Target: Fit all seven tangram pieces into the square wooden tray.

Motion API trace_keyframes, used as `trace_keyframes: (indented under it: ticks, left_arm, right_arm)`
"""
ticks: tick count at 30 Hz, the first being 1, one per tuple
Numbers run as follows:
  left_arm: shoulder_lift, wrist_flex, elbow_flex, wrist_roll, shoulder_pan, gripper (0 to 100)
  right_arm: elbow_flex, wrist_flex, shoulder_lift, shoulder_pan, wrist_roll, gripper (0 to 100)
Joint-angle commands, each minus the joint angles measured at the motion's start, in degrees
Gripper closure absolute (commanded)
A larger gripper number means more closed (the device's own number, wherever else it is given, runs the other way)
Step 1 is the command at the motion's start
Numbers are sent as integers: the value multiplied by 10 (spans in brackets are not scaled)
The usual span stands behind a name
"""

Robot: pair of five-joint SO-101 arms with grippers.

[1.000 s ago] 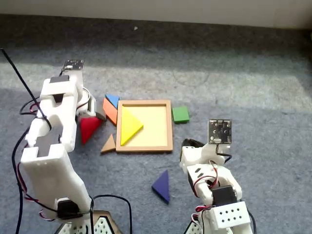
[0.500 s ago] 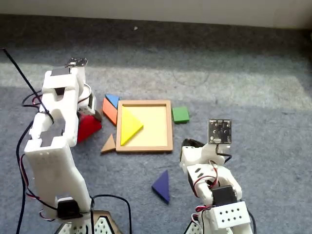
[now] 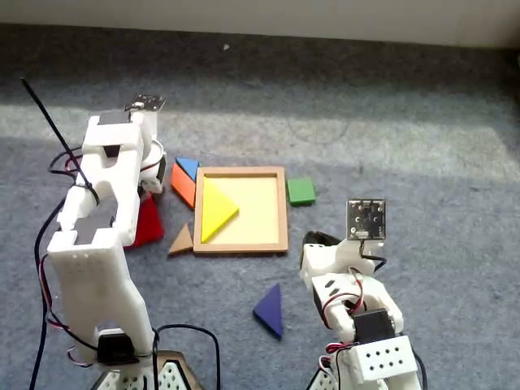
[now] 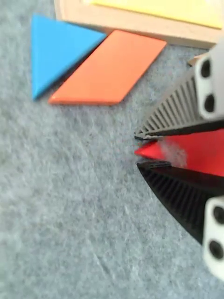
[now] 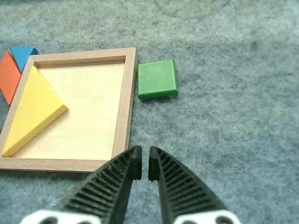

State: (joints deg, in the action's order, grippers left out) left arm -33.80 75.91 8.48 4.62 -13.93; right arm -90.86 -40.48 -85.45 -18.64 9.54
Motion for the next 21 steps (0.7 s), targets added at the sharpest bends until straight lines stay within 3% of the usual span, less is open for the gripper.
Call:
trace_keyframes:
  ticks: [1, 11, 21]
  left_arm:
    - [16, 5, -3, 7, 0, 930]
    - [170, 5, -98, 28, 8, 960]
    - [373, 5, -275, 31, 8, 716]
  right_arm:
    - [1, 14, -8, 6, -6, 954]
    - [1, 14, -8, 6, -7, 954]
    - [1, 14, -8, 6, -7, 954]
